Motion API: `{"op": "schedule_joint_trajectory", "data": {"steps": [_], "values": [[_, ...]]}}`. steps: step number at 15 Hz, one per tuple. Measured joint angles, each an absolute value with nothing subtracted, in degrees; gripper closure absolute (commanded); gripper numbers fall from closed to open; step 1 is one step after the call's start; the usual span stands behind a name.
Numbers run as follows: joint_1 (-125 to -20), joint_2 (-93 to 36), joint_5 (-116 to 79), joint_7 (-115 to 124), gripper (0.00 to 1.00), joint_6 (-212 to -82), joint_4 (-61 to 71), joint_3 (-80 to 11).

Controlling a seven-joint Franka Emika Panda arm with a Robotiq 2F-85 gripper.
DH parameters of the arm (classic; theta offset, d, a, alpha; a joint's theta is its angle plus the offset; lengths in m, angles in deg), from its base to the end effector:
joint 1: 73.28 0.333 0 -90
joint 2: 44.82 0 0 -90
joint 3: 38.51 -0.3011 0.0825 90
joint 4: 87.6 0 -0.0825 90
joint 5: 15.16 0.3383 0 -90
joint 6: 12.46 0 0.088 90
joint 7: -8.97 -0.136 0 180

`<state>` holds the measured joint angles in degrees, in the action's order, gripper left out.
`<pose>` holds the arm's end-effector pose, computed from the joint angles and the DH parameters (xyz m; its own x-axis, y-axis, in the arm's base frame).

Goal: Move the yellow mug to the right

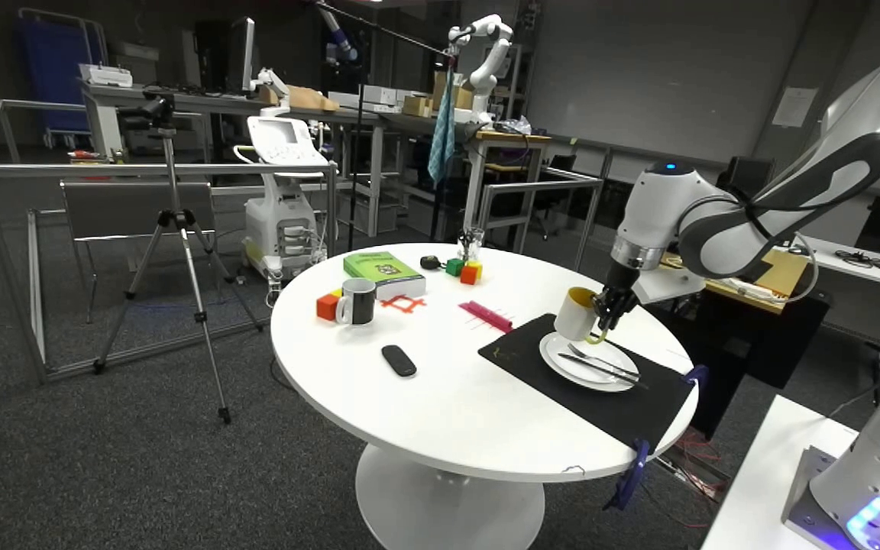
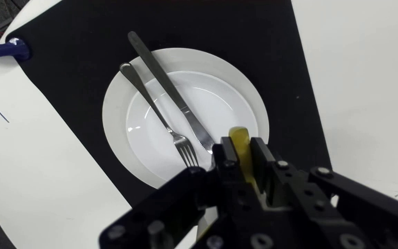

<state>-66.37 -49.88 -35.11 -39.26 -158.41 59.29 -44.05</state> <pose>0.4175 0.0906 0.2959 0.9289 -0.3187 0.1887 -0.3435 -0.9318 0.1171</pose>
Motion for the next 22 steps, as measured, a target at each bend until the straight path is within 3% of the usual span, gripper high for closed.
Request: {"op": "schedule_joint_trajectory", "data": {"steps": [22], "values": [[-82.18,-57.62,-35.08,-13.4,0.96,-160.0,70.01,-36.79]]}}
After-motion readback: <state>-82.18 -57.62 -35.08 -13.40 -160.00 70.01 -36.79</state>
